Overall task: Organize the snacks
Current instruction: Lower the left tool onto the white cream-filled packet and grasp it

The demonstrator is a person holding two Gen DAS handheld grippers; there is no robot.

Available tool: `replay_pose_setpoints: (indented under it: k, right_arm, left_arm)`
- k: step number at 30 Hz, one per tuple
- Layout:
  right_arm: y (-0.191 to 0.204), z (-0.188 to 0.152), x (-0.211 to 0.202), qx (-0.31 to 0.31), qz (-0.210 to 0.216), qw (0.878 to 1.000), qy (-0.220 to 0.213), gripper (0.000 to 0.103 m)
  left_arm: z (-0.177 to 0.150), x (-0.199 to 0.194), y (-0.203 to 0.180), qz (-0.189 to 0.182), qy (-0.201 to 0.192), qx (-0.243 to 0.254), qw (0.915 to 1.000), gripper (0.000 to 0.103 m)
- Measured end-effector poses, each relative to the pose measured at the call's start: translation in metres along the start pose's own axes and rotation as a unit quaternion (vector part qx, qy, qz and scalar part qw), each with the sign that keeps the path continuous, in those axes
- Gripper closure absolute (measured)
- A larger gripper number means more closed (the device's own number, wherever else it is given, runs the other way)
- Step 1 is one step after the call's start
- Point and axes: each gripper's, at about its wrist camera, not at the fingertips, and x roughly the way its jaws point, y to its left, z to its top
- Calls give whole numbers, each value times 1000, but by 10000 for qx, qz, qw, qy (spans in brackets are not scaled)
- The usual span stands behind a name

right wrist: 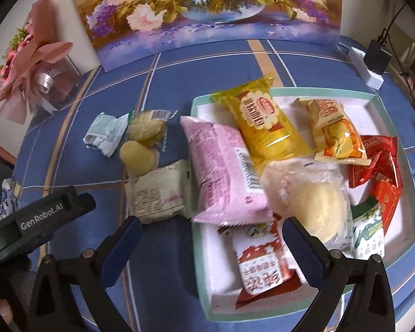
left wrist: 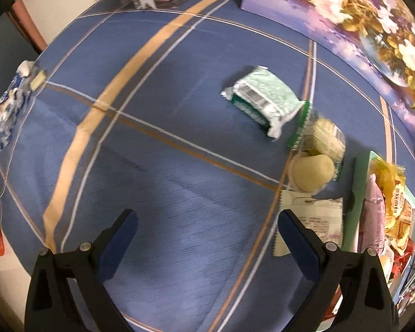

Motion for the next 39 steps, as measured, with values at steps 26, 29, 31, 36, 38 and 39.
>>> replay_pose_setpoints:
  k: [26, 29, 31, 36, 38, 39]
  right_arm:
    - [-42, 19, -20, 5, -831, 9959, -349, 0]
    - [-45, 18, -19, 10, -913, 9954, -307, 0]
    - [-46, 18, -17, -14, -971, 9949, -269, 0]
    - [-44, 17, -17, -41, -906, 9955, -266, 0]
    - [-43, 17, -18, -28, -861, 9958, -296, 0]
    - [-42, 17, -18, -22, -845, 9960, -305, 0]
  left_arm:
    - [-7, 30, -89, -919, 331, 345, 9946, 2]
    - [-8, 35, -97, -847, 372, 393, 9949, 2]
    - [-10, 39, -99, -767, 385, 397, 9955, 2]
    - [-10, 39, -93, -641, 393, 322, 9966, 2]
    - [-9, 40, -88, -601, 409, 244, 9971, 2]
    - [-8, 40, -82, -589, 434, 204, 9971, 2]
